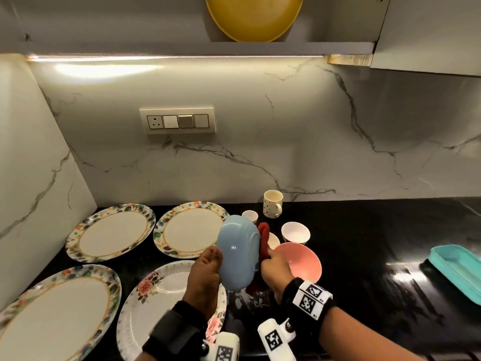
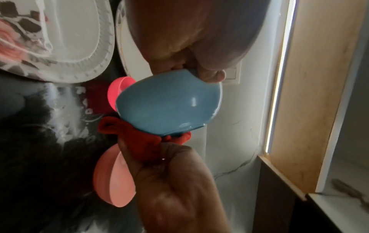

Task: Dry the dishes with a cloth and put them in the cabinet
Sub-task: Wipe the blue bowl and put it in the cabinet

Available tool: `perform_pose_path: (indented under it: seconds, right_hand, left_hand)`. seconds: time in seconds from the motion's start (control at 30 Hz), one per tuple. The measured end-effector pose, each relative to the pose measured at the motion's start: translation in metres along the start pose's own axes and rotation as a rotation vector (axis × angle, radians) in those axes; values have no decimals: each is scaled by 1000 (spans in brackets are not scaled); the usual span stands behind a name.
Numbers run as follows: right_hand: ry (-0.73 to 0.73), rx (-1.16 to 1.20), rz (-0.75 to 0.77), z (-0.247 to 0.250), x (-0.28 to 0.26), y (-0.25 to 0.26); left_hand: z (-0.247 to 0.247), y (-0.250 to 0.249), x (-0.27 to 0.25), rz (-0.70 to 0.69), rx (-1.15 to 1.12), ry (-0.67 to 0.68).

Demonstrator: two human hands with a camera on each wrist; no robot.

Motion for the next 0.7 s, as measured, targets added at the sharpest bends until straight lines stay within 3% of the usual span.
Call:
perform_pose_path:
  seconds: [0.17, 0.33, 0.53, 0.7]
  right_hand:
    - [51, 236, -254, -2, 2, -20]
    - [281, 357, -424, -4, -9, -27]
    - [413, 430, -519, -4, -11, -38]
    - [470, 496, -516, 3, -18, -41]
  left_hand:
    - [-9, 5, -6, -104, 196, 45]
    - [-12, 8, -10, -200, 406, 70]
    - [-1, 27, -12, -169, 471, 68]
    - [4, 18, -18, -316, 678, 33]
Point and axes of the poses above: each hand's wrist, its own x-axis towards the middle knuckle, its own z-axis out of the back of the hand, y = z × x, the point moved 6 cm from there along x, towards the middle knuckle, and after that the axes turned 3 degrees about y, right-handed, at the moved point
